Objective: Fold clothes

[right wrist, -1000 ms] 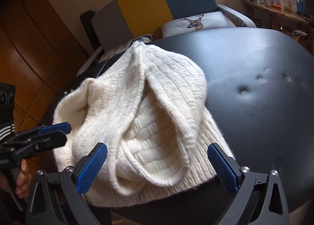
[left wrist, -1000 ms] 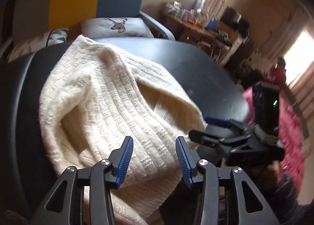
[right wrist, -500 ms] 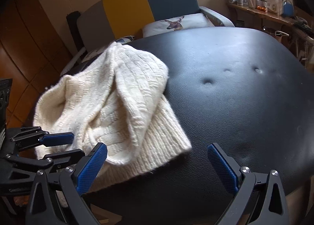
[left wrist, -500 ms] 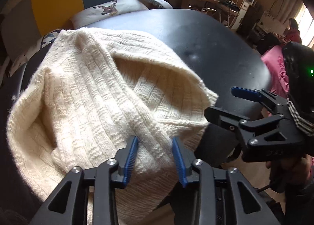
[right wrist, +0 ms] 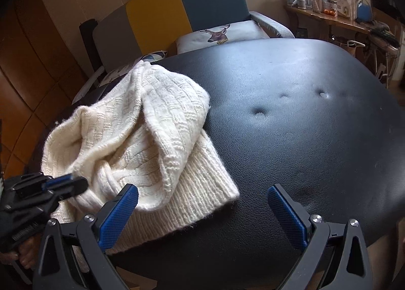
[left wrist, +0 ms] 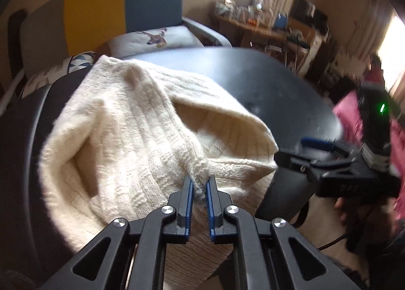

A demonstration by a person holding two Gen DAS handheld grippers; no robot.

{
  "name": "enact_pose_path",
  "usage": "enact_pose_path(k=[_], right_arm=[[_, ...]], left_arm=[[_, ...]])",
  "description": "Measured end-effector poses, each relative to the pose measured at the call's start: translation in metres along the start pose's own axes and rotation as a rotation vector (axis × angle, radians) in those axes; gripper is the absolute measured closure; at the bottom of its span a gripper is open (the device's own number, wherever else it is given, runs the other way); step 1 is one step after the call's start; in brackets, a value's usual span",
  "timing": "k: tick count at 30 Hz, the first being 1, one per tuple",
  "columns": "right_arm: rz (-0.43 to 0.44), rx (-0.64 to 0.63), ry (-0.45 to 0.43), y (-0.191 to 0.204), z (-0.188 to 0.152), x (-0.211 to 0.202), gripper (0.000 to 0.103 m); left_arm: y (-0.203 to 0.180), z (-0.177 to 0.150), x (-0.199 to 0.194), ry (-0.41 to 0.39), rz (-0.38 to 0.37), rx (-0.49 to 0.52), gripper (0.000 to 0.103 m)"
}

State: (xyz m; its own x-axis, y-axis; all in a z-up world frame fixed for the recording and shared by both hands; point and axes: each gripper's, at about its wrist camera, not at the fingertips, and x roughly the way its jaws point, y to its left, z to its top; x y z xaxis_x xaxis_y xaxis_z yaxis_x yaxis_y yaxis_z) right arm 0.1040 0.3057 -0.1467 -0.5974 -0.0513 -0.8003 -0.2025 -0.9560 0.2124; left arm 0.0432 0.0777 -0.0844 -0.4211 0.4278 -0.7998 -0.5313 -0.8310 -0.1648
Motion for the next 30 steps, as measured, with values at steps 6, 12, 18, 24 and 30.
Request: enact_pose_path(k=[6,12,18,24,30], right_arm=[[0.048,-0.043,-0.053,0.026,0.019,-0.003,0.000],[0.116,-0.195,-0.040,0.078,0.041,0.012,0.000],[0.021,-0.359,0.159,0.113,0.039,0.074,0.000],[-0.037,-0.326,0.229,0.095,0.041,0.103,0.000],[-0.024,-0.266,0.247,0.076,0.058,0.103,0.000]], left_arm=[[0.033,0.004,-0.030,-0.103,-0.041,-0.079,0.094],[0.070,-0.007,-0.047,-0.120,-0.136,-0.192,0.094],[0.109,-0.016,-0.067,-0.151,-0.235,-0.321,0.095],[0.149,0.002,-0.106,-0.257,-0.103,-0.356,0.103],[0.128,0.005,-0.087,-0.157,-0.008,-0.207,0.094]])
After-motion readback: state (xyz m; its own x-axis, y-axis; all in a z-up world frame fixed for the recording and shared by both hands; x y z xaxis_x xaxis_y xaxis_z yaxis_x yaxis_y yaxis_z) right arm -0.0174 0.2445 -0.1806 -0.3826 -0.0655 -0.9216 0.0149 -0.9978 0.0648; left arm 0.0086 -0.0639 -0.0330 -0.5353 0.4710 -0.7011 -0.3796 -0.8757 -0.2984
